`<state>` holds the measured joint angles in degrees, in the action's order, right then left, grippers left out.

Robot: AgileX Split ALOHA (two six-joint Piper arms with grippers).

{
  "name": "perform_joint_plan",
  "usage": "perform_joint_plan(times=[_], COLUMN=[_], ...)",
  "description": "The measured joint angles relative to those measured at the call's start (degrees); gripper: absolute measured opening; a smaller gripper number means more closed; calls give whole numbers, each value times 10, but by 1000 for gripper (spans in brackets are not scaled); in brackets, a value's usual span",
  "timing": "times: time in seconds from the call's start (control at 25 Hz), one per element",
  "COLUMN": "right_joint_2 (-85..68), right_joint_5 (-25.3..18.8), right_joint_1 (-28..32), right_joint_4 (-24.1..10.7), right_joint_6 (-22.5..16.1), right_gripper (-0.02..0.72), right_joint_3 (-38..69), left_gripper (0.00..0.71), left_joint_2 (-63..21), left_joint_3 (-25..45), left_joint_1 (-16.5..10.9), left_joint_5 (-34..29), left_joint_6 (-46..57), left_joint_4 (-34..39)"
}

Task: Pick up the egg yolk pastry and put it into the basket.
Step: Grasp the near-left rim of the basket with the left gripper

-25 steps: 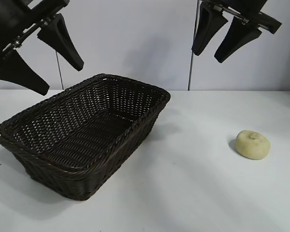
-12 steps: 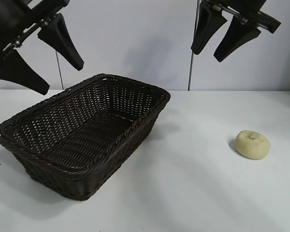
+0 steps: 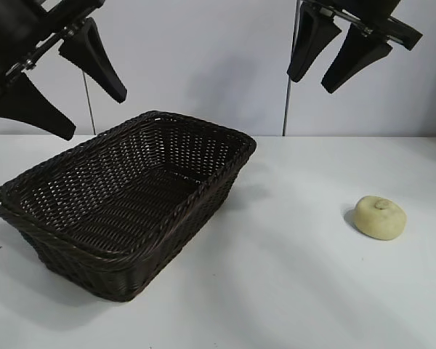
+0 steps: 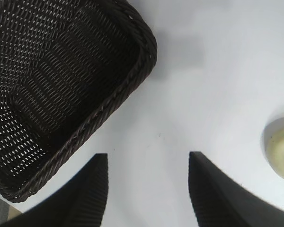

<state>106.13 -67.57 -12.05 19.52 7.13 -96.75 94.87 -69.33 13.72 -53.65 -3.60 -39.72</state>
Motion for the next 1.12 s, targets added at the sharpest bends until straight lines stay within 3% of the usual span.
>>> perform_joint_plan(times=[0.44,0.88,1.12], right_joint_2=[0,0,0], right_joint_5=[0,0,3], right_joint_1=[0,0,0], right_joint_4=[0,0,0], right_joint_6=[0,1,2], right_gripper=[381,381,381], right_joint_3=[0,0,0], left_gripper=[507,507,507], left_joint_2=[-105,-205,-207], left_joint_3=[11,202,254], left_joint_1=[0,0,0], left_joint_5=[-6,83,117], left_joint_6=[177,353,389], left_joint_4=[89,132,144])
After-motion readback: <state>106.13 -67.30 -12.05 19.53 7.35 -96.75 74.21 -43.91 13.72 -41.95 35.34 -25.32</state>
